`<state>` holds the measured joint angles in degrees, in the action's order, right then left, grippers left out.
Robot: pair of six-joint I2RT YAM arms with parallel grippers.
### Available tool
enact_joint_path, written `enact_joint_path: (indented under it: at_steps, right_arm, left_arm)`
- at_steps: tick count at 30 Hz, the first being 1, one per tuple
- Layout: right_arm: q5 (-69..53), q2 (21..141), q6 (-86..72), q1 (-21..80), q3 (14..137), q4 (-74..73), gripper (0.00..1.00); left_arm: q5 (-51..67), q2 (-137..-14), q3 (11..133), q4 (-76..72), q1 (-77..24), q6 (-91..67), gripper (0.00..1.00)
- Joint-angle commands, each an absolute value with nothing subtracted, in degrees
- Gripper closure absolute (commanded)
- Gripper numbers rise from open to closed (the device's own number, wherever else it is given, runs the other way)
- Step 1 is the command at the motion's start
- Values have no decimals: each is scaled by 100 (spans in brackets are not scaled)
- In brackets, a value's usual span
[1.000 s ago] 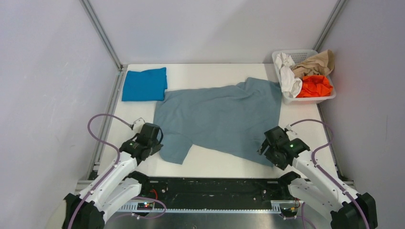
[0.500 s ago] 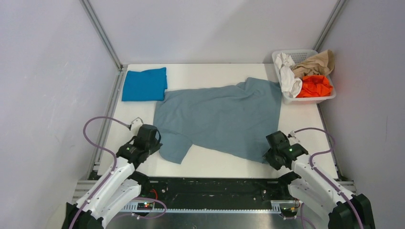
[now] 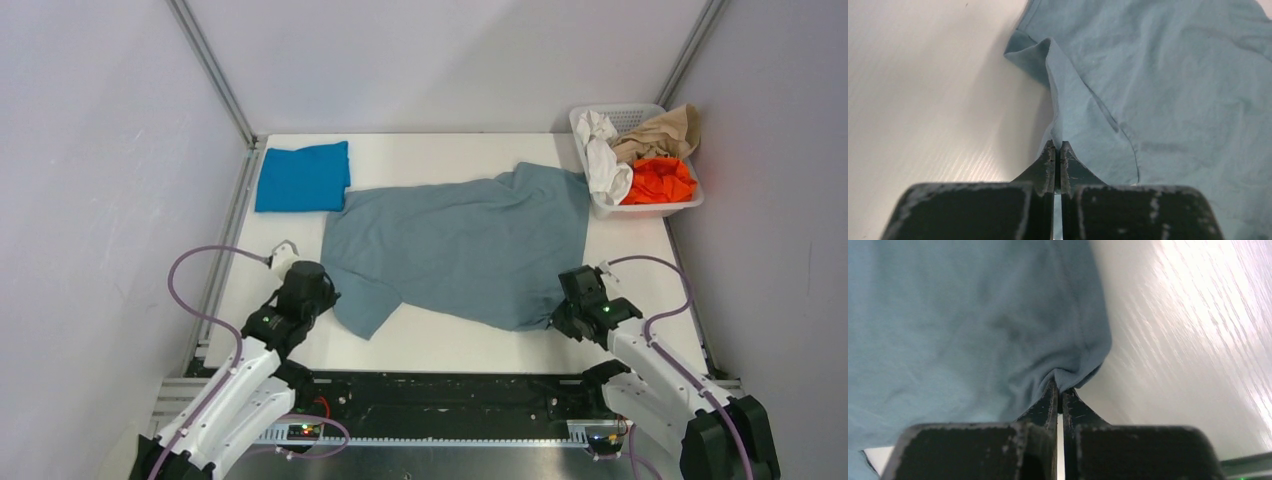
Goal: Fold and stack the t-shirts
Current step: Flatten out the tshirt
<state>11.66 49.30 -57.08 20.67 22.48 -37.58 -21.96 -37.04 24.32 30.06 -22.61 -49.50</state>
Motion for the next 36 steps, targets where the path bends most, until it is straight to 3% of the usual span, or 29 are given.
enact_joint_path:
  at_steps: [1, 9, 16, 25, 32, 36]
  right_arm:
    - [1319, 4921, -5140, 2029, 2675, -2899, 100]
    - [2419, 4385, -4353, 2004, 4204, -2433, 100]
    - [2580, 3369, -3653, 1829, 5637, -2633, 100]
    - [1931, 3208, -2988, 1811, 8298, -3458, 100]
    - [1427, 3514, -2780, 1790, 10369, -4437, 100]
    - [1502, 3708, -2694, 1767, 10854, -4739, 100]
  left_arm:
    - [-2703, -3856, 2816, 2429, -2279, -4808, 100]
    - [-3636, -3851, 4439, 2404, -2283, -4372, 100]
    - [-3726, -3276, 5711, 2407, -2285, -3838, 100]
    - [-2878, -3024, 8206, 2416, -2278, -2844, 100]
    - [-1569, -3640, 10594, 2537, -2279, -2330, 100]
    - [-1243, -4137, 11585, 2681, -2278, -2050, 100]
